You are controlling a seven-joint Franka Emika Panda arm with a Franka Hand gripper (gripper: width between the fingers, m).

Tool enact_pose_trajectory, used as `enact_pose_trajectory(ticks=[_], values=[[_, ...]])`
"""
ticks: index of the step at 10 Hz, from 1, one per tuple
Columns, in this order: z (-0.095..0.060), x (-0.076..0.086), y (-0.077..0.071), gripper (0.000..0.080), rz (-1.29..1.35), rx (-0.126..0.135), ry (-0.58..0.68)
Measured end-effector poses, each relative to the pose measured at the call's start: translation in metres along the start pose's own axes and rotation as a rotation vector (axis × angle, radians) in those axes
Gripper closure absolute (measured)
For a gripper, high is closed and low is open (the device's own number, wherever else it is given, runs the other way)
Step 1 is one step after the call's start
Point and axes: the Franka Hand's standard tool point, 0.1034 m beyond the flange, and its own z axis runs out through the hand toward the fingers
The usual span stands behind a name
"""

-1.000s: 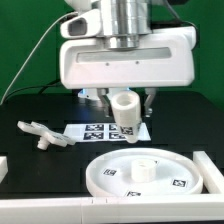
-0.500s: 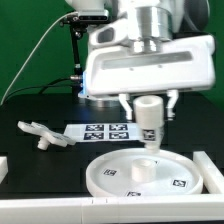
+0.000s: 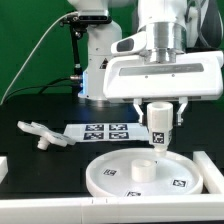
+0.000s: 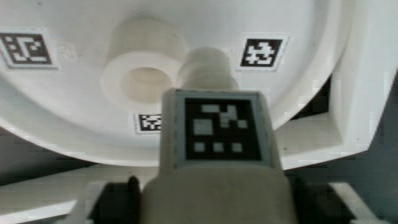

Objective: Assemble round table

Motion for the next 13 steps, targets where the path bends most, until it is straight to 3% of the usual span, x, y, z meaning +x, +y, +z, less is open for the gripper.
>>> enact_pose_trajectory(ticks=[2,6,13], values=[[0.003,-0.002,0.008,0.0393,-0.05,-0.014,-0.01],[0.006,0.02,0.024,0.0393,-0.052,-0.026,0.011],[0.019,0.005,0.025,0.0393,-0.073,-0.041,0.002]])
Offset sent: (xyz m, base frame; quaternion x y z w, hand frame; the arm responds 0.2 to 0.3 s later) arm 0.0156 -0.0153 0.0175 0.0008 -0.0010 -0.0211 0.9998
